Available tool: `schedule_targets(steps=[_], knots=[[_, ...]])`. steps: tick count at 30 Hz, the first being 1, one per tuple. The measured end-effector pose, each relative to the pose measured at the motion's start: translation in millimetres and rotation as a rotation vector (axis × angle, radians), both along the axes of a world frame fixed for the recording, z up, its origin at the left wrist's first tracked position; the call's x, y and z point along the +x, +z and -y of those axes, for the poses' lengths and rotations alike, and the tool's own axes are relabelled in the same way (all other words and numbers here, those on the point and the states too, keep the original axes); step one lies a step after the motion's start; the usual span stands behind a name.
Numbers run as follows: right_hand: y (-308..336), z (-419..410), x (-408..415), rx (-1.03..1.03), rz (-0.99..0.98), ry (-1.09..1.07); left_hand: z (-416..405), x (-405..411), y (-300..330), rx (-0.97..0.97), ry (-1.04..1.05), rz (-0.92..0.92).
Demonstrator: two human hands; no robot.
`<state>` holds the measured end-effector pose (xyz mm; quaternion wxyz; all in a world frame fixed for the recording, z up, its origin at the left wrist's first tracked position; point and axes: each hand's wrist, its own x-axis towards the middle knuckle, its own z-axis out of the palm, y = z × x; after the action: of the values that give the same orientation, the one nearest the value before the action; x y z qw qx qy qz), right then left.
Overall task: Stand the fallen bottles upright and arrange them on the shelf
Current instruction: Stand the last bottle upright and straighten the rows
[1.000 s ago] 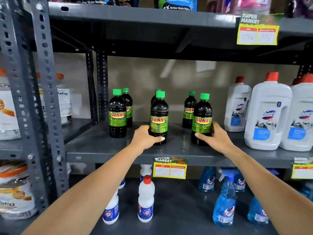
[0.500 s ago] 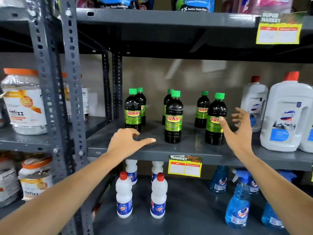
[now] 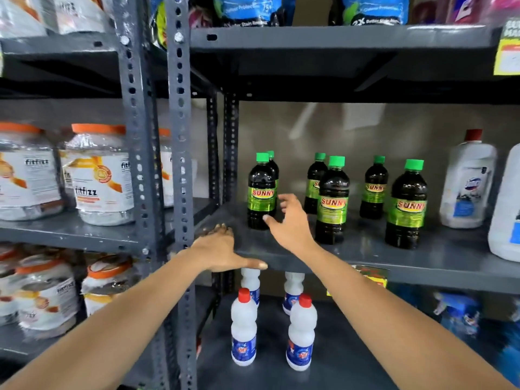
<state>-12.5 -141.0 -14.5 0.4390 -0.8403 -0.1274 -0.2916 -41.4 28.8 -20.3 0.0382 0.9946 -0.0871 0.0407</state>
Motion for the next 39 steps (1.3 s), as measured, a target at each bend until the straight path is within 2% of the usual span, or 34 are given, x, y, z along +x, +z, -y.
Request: schedule_targets(steps=[3, 7, 10, 17, 39], knots=[[15, -7, 25, 0.236, -0.34, 0.041, -4, 2, -2, -0.024, -0.023, 0.018], [10, -7, 58, 0.293, -0.492, 0.137, -2, -2, -1, -0.034, -0.086, 0.058], [2, -12, 67, 0.267, -0.456, 0.141, -4, 0, -2, -0.046, -0.097, 0.071], [0, -15, 59, 0.088, -0.321, -0.001, -7, 8, -9, -0.047, -0.084, 0.075], [-6, -13, 39, 0.068, -0.315, 0.103, -10, 17, -15, -0.039, -0.062, 0.092]])
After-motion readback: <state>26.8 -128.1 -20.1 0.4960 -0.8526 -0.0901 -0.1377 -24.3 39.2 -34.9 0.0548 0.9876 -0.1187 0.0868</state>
